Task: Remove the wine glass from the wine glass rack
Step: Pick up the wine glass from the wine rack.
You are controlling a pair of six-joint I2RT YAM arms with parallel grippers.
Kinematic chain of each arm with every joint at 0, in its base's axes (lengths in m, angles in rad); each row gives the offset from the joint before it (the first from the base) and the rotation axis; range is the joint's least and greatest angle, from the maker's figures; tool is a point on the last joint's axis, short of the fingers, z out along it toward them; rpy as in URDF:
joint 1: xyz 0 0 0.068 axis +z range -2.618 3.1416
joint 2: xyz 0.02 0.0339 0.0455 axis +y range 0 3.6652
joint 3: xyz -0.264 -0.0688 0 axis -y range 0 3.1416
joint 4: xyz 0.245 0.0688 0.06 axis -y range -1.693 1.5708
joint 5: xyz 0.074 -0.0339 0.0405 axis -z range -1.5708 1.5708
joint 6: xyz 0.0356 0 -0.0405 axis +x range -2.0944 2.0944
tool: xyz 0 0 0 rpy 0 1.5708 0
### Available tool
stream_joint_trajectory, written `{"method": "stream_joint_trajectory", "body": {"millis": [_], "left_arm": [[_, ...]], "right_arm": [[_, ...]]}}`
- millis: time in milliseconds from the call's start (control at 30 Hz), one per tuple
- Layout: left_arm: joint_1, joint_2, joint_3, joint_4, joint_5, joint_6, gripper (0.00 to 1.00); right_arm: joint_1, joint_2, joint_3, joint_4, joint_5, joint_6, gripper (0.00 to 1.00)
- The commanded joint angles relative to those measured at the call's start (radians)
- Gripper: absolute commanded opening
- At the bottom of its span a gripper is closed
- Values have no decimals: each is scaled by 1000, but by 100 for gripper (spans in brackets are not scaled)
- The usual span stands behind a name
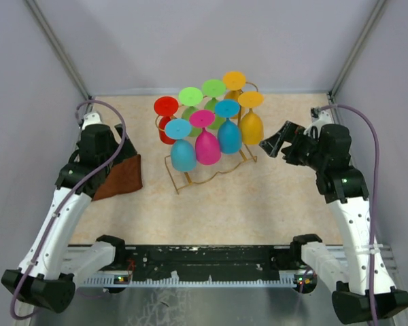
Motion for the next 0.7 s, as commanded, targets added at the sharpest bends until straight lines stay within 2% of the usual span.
{"method": "stream_joint_trajectory", "body": {"millis": [0, 200, 400, 667], "left_arm": [[73, -36, -3, -78, 97, -78, 99], [119, -94, 3, -94, 178, -112, 99], [126, -190, -12, -65, 191, -130, 99], [127, -301, -78, -10, 224, -124, 99]], "right_arm": [[-11, 35, 71, 95, -28, 114, 98], [-13, 107, 111, 221, -38, 273, 89], [-15, 156, 130, 345, -22, 414, 83], [-16, 175, 141, 412, -2, 483, 80]]}}
